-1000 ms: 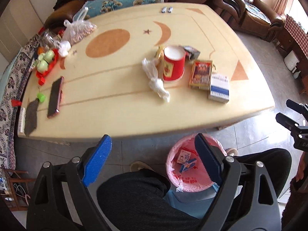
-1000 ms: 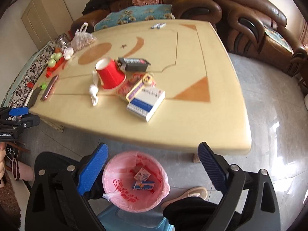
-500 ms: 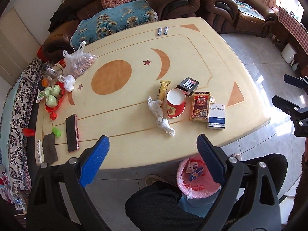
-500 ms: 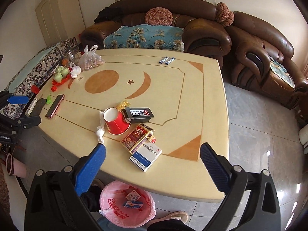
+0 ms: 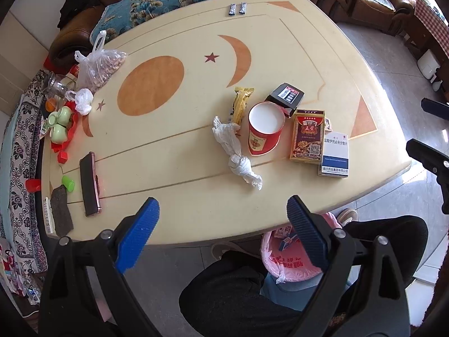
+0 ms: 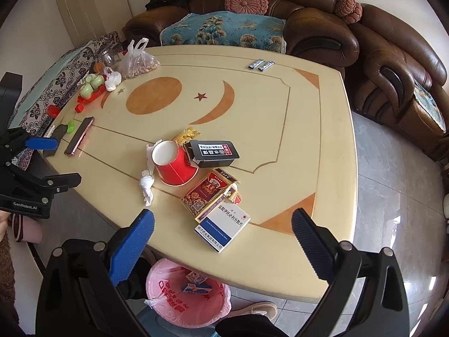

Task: Collect trash
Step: 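Raise both tools out of the bin and move back over the table, then close left gripper on the white tissue while right gripper closes on the white-blue medicine box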

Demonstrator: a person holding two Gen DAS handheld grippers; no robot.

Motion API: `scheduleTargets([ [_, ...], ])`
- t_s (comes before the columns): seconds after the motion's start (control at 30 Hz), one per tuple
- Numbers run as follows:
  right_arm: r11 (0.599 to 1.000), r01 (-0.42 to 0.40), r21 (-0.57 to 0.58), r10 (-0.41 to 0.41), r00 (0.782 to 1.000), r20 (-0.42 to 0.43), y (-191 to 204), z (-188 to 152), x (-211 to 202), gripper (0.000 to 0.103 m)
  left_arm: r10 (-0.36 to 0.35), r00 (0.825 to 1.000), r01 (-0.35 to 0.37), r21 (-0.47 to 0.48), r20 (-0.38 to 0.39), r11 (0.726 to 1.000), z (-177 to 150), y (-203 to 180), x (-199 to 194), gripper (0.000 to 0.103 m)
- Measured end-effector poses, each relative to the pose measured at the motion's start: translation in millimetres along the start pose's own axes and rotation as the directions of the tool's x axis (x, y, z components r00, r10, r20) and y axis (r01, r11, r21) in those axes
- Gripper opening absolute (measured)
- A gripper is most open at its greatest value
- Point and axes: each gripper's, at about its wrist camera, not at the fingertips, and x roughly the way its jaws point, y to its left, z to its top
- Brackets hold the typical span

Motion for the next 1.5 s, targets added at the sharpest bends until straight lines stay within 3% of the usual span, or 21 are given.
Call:
scheduleTargets([
  [0.37, 1.000, -0.019, 0.013, 0.021, 0.992, -0.126, 7, -11, 58, 0.096, -0.011, 0.996, 0.015, 0.044, -0.088, 0.999, 10, -9, 61, 0.090],
  [0.97, 0.996, -0.027, 0.082, 0.051, 0.952, -0.302, 9, -37, 145, 0.096, -0.053, 0.978, 0.064, 0.045, -0.200, 0.997, 23, -13, 138, 0.090],
  [1.5, 0.986, 0.105, 0.128, -0.050, 0.926, -0.375, 9, -49, 190, 0.096, -0.129, 0.962, 0.133, -0.001, -0.240, 0.991, 40, -4, 186, 0.090],
])
